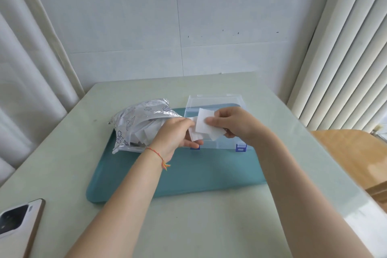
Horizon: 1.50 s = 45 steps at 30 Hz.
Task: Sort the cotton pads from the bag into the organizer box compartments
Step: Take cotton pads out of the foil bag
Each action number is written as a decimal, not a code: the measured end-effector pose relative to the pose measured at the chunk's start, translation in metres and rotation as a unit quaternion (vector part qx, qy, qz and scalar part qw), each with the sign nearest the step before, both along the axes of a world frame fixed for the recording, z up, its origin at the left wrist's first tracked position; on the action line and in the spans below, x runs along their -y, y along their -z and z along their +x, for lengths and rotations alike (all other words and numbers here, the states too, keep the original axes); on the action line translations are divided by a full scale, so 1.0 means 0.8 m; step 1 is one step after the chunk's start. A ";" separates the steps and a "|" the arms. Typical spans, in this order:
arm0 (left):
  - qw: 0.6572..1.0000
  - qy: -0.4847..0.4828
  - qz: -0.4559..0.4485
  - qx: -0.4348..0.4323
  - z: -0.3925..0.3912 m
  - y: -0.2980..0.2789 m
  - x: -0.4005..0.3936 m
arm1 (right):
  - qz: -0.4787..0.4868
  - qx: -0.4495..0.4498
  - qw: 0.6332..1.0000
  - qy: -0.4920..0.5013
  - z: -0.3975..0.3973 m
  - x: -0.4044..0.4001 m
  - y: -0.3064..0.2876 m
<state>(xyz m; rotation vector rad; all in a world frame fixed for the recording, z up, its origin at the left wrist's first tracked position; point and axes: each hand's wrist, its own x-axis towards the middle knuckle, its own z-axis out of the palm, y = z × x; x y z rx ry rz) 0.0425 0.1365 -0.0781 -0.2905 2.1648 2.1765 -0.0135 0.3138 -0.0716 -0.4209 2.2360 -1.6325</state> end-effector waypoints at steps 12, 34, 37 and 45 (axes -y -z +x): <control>0.997 0.069 0.028 0.009 0.006 -0.007 0.005 | 0.122 -0.046 0.992 0.004 0.007 0.011 -0.012; 0.983 0.174 -0.060 -0.018 0.003 0.006 0.023 | 0.236 -0.116 0.963 -0.059 0.011 0.000 -0.027; 0.984 0.170 -0.054 -0.020 0.002 0.007 0.023 | 0.225 -0.110 0.967 -0.049 0.012 0.002 -0.026; 0.988 0.150 -0.030 -0.033 -0.001 0.009 0.023 | 0.171 -0.079 0.982 -0.023 0.010 0.005 -0.021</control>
